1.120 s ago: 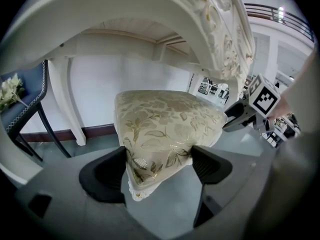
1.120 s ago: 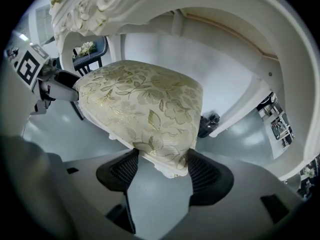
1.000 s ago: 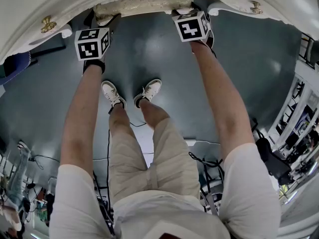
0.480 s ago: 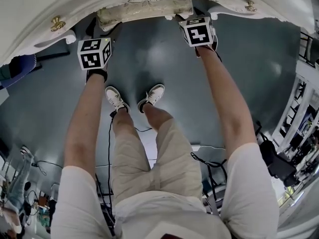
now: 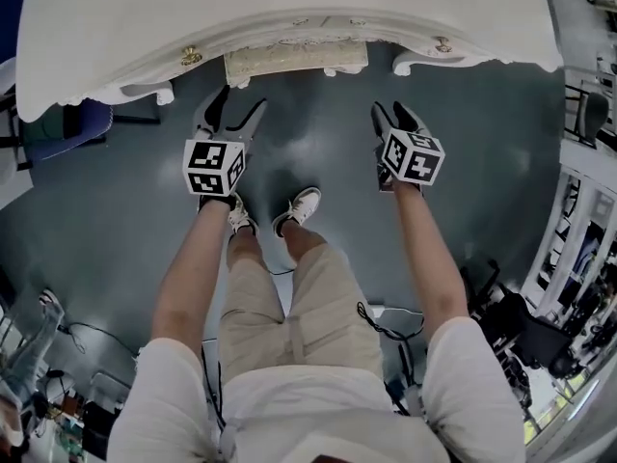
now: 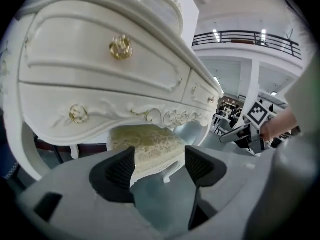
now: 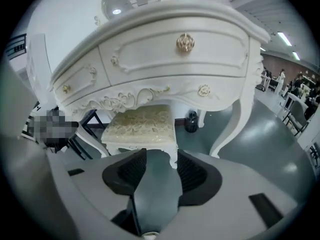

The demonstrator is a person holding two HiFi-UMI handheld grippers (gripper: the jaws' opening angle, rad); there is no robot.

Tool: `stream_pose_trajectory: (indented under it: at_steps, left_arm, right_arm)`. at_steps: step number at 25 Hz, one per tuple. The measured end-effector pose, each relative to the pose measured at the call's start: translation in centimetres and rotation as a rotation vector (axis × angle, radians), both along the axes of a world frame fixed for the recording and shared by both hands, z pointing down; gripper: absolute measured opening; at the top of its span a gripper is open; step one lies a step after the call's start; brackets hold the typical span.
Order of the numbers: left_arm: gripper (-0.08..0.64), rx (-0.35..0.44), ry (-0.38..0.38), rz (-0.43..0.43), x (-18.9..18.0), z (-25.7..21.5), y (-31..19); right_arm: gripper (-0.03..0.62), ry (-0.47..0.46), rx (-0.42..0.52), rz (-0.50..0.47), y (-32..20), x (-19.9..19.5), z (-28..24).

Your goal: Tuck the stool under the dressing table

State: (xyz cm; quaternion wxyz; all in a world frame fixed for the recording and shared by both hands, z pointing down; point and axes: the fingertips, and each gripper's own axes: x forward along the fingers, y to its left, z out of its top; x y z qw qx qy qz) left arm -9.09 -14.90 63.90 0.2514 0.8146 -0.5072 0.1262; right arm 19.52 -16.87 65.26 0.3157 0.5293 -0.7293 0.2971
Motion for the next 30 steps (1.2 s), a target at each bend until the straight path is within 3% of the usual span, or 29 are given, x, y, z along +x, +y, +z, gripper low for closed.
stream_pose_trajectory:
  at_steps: [3, 7, 10, 12, 16, 21, 30]
  left_arm:
    - [0.288, 0.026, 0.017, 0.016, -0.5, -4.2, 1.1]
    - [0.168, 0.052, 0.059, 0.081, -0.7, -9.2, 2.5]
    - [0.059, 0.048, 0.085, 0.113, -1.0, -12.1, 4.0]
    - [0.027, 0.039, 0.105, 0.146, -0.5, -13.8, 5.4]
    - [0.017, 0.041, 0.151, 0.176, 0.9, -17.2, 7.0]
    - [0.015, 0.063, 0.144, 0.125, 0.3, -20.9, 7.7]
    - [0.017, 0.173, 0.102, 0.105, -1.7, -29.8, 9.9]
  right_arm:
    - [0.167, -0.03, 0.019, 0.045, 2.4, -0.2, -3.2]
    - [0.12, -0.046, 0.043, 0.048, 5.0, -1.6, -7.1]
    - [0.058, -0.048, 0.074, 0.047, 6.9, -2.8, -11.0]
    - [0.002, -0.065, 0.094, 0.059, 8.3, -3.6, -13.8]
    - [0.0, -0.145, 0.142, 0.076, 9.8, -5.5, -19.2]
    - [0.0, -0.167, 0.205, 0.051, 11.4, -6.4, -24.3]
    - [0.0, -0.185, 0.292, 0.101, 16.2, -3.8, -32.3]
